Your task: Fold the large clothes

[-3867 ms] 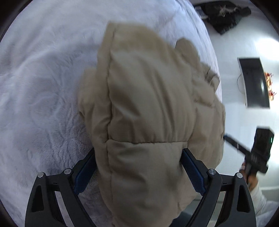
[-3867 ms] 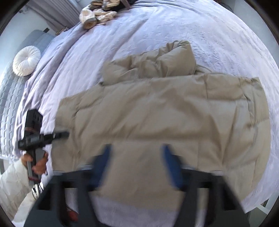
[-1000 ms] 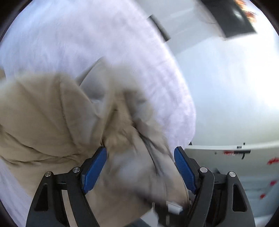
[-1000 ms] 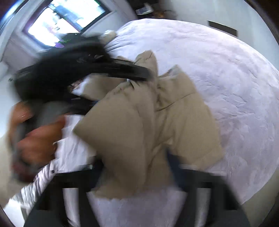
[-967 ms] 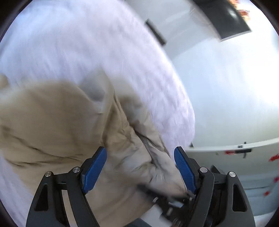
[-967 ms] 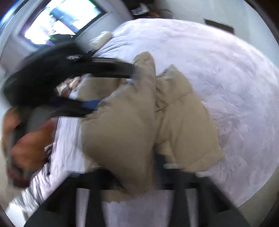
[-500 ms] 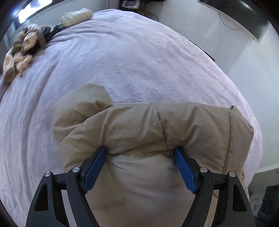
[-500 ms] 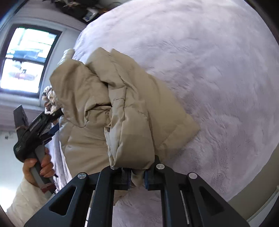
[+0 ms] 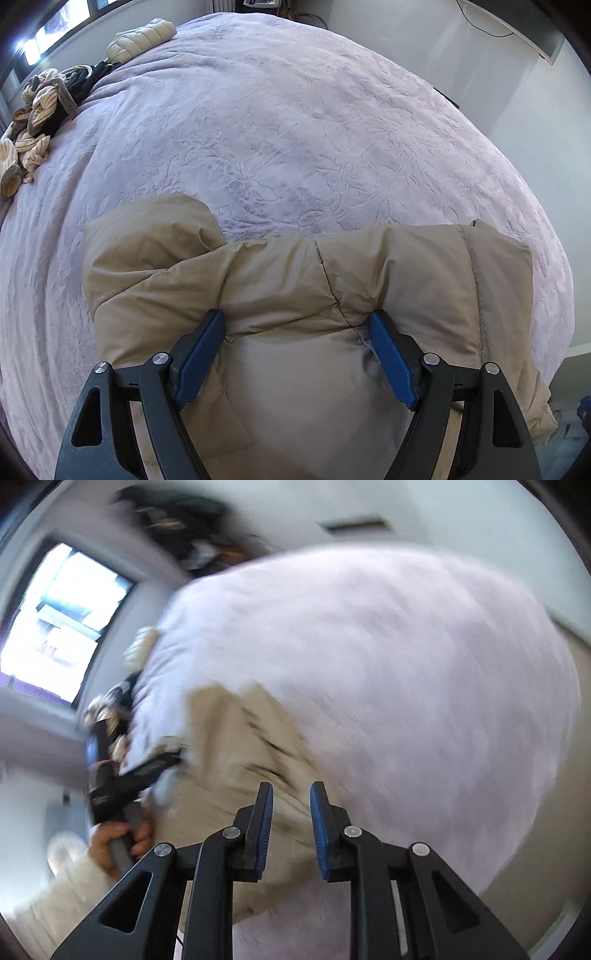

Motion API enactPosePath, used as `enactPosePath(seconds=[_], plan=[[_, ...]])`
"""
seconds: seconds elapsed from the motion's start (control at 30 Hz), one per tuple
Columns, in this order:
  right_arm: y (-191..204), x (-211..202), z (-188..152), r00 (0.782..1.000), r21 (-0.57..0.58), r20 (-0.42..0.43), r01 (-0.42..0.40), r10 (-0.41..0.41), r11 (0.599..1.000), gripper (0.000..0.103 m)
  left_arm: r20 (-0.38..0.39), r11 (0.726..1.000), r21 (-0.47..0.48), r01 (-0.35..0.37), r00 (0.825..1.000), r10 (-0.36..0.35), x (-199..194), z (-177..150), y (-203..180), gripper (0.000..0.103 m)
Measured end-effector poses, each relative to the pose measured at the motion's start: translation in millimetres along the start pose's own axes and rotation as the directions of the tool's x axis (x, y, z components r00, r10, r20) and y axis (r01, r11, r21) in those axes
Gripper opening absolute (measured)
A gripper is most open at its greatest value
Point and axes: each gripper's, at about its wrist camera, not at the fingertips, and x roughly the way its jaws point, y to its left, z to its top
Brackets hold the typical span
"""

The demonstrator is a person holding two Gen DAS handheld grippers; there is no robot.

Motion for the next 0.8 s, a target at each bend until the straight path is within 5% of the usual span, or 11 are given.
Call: enactPosePath(seconds=[0.07, 0.2, 0.3, 0.8], plan=[[32, 13, 6, 0.999, -0.142, -0.033, -0.013, 0.009, 0.990, 0.022, -0.006, 1.000, -0.003, -0.007, 1.000, 0.007, 2, 1, -3, 0.080], [45, 64, -7, 0.983, -0.299, -0.124, 0.094, -0.136, 0.950, 0.021, -0.016, 1.000, -0.006, -0.008, 1.000, 0.008, 6, 4, -6, 0.080], [17, 100, -21, 0.956, -0.283, -0.214, 0.135, -0.200, 0.950, 0.015, -0.013, 1.000, -0.002, 0.000, 1.000, 0.000, 9, 5, -11, 0.080], [-1, 145, -16, 0.921, -0.255, -0.348, 0.090, -0.178, 0.963, 0.015, -0.060, 1.000, -0.013, -0.005, 0.998, 0.004, -27, -6, -13, 0.080]])
